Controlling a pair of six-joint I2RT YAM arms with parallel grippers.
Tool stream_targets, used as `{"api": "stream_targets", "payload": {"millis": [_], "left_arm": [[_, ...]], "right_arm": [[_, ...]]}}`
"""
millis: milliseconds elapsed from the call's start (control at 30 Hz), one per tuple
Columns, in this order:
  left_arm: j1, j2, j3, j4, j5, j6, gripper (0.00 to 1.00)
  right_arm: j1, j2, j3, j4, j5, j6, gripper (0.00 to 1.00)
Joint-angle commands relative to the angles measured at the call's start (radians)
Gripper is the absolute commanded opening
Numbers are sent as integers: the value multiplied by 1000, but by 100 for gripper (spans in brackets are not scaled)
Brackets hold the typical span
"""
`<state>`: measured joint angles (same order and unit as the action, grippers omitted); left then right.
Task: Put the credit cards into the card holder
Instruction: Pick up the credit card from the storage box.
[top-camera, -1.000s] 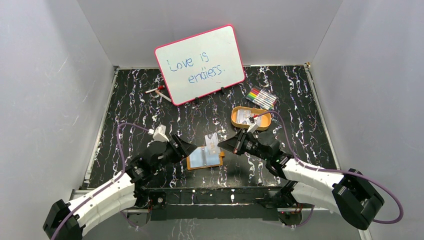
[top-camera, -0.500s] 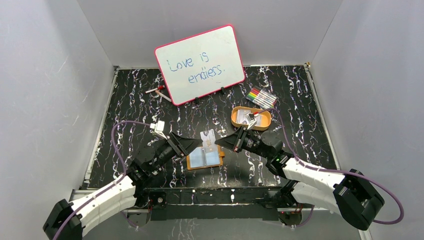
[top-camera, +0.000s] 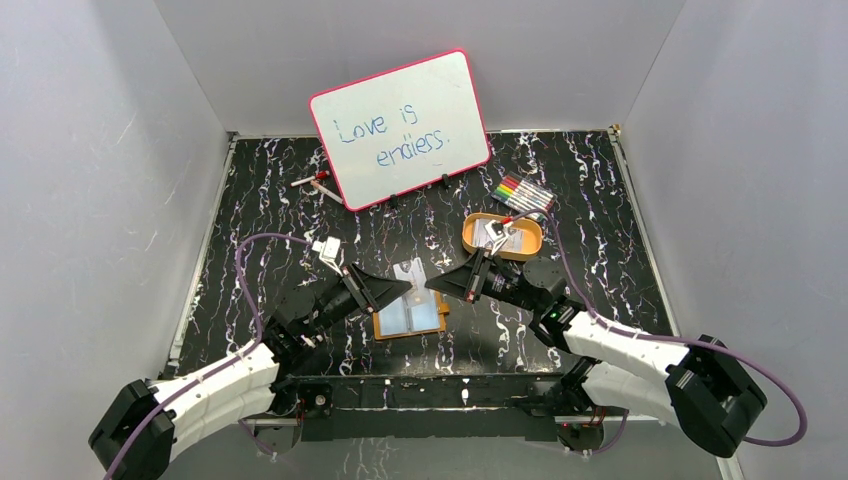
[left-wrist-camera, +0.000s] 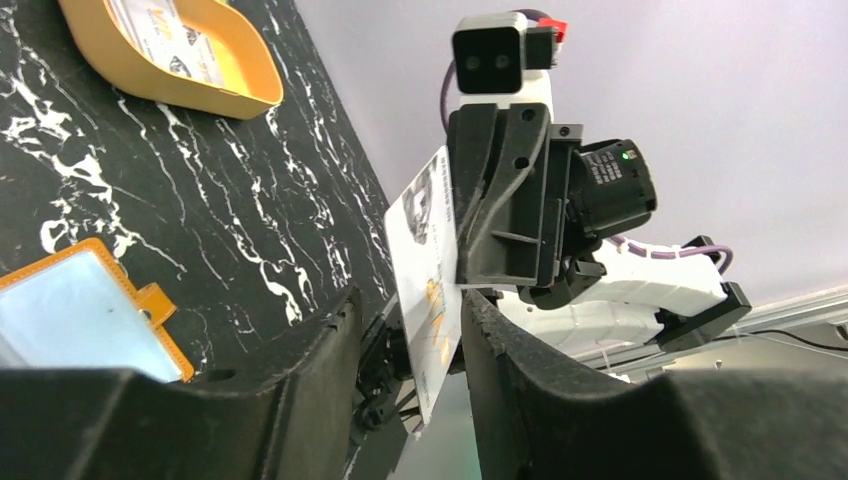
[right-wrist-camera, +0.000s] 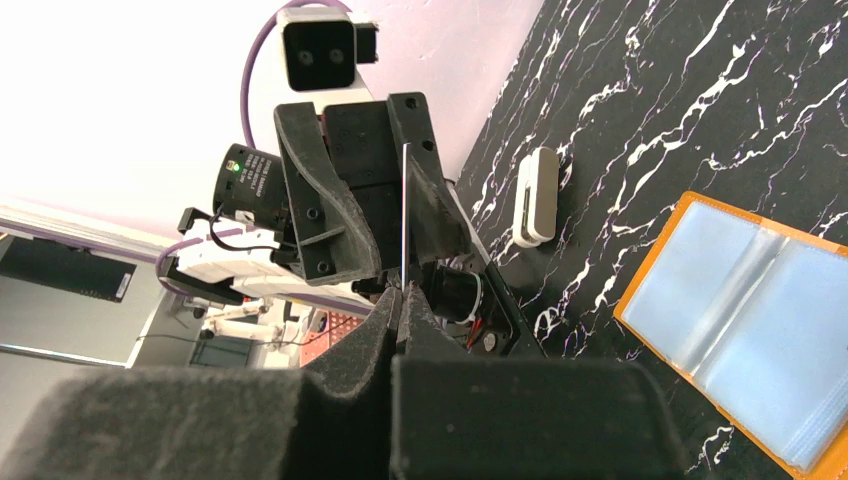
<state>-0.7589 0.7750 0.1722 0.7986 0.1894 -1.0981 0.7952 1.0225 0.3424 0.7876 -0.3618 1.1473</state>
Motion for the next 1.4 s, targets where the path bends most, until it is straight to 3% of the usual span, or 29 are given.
{"api": "stream_targets", "payload": {"millis": [0, 133, 233, 367, 567, 800, 1033, 1233, 1267, 1333, 1367], "left_arm": [[8, -7, 26, 102, 50, -13, 35], [9, 5, 26, 135, 72, -17, 19], [9, -1, 22, 139, 73, -11, 0], [14, -10, 13, 139, 83, -15, 0], [32, -20, 3, 139, 123, -25, 0], [45, -14, 7, 153, 148, -41, 0], [49, 27, 15, 195, 183, -58, 0], [54, 34, 14, 197, 185, -59, 0], [58, 30, 10, 188, 184, -58, 14], [68, -6, 18, 44, 171, -22, 53], [69, -39, 39, -104, 137, 20, 62]], "right_arm": [[6, 16, 60, 65, -52, -12, 0], [7, 35, 92, 59, -99, -25, 0], [6, 31, 116, -5, -107, -49, 2], [5, 19, 129, -39, -113, -75, 22], [4, 6, 186, -148, -153, -146, 27], [4, 14, 198, -142, -190, -157, 18], [4, 25, 207, -120, -222, -152, 15], [4, 2, 195, -109, -212, -155, 0], [4, -11, 194, -121, -194, -162, 0], [4, -50, 211, -244, -111, -225, 0], [4, -70, 226, -324, -54, -262, 0]]}}
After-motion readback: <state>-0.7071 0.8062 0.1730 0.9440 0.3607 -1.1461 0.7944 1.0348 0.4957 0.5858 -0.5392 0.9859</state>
